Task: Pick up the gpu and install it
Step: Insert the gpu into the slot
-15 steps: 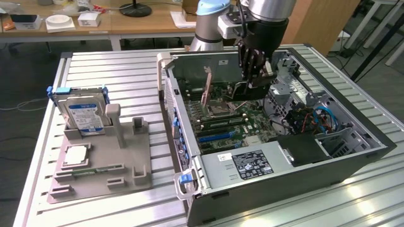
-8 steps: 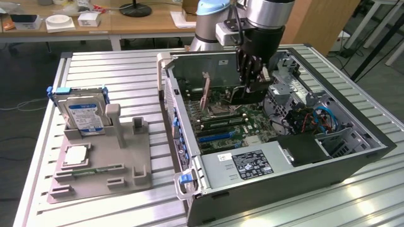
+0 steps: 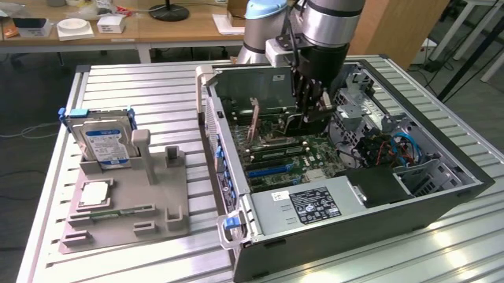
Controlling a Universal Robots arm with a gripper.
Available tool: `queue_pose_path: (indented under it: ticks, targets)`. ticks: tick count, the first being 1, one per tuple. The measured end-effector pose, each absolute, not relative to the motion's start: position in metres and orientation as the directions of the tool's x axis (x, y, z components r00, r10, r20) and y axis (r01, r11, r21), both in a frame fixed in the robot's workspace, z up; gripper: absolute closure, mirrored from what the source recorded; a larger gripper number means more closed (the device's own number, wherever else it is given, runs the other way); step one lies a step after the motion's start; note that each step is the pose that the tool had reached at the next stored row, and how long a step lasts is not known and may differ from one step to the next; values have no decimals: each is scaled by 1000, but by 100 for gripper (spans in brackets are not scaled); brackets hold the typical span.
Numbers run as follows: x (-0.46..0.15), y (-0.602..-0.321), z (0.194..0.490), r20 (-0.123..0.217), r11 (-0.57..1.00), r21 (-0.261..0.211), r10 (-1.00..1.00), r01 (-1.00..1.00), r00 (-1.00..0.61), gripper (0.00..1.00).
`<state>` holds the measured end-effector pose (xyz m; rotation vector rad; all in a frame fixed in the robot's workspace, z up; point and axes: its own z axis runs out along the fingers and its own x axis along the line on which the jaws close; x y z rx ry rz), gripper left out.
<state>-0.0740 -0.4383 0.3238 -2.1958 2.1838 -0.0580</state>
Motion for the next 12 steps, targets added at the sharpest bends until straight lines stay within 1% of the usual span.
queue_pose_path:
  ticks: [12]
  targets:
    - [-87, -438, 307, -1, -23, -59, -1000, -998, 24, 74]
